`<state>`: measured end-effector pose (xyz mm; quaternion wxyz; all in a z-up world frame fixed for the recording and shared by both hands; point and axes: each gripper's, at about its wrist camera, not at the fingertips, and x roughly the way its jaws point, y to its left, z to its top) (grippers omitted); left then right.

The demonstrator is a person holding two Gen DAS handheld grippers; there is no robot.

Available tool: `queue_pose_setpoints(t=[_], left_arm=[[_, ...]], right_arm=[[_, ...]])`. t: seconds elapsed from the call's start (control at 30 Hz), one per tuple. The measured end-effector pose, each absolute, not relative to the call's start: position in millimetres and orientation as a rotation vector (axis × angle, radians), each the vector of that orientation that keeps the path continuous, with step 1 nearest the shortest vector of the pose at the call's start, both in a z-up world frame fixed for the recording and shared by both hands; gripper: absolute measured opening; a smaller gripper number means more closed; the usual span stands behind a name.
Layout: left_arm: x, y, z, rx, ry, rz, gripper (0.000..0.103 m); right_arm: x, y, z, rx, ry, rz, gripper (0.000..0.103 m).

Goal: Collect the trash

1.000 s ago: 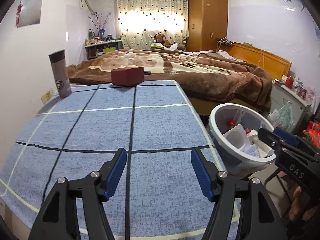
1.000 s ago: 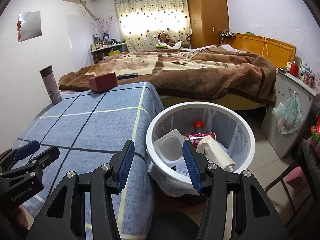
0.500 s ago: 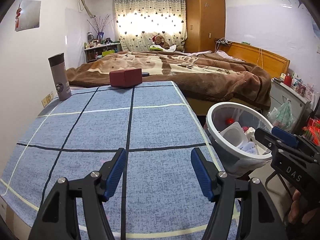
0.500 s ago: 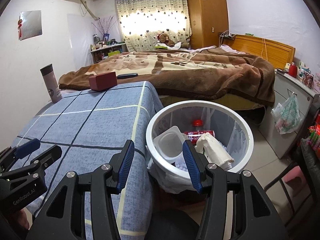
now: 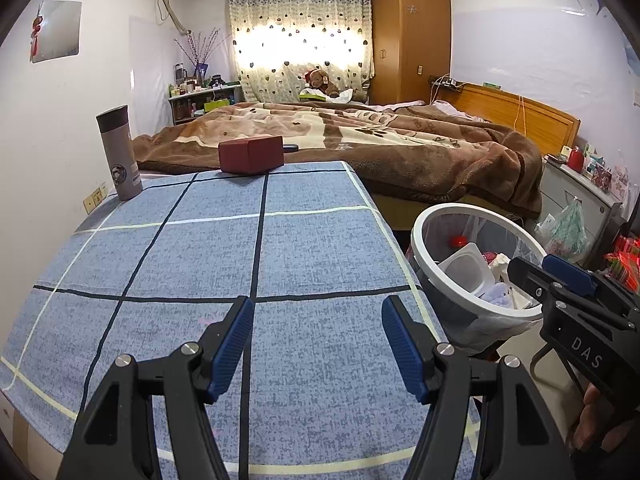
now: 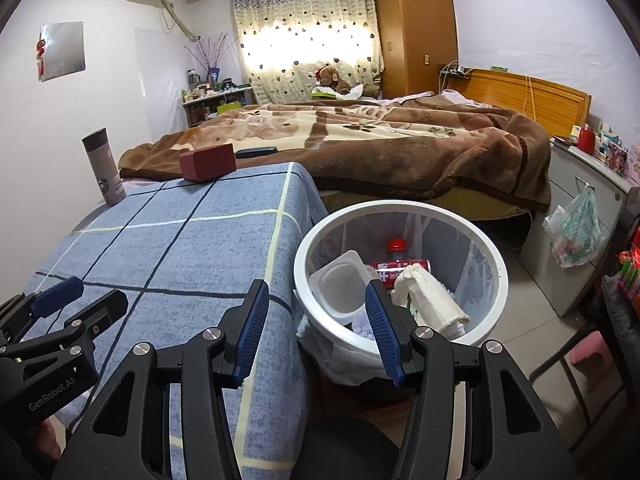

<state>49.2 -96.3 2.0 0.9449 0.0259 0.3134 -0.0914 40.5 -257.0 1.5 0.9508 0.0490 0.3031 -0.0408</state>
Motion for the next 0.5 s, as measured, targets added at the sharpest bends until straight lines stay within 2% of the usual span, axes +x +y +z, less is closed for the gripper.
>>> queue_pose_setpoints(t=[0.5], left_arm=[[48.8,-97.2,2.6,0.055,0.637,-0.187,0.069]], right_arm=[[39.2,-256.9,2.5,0.104,0.610,-0.080,0.052]])
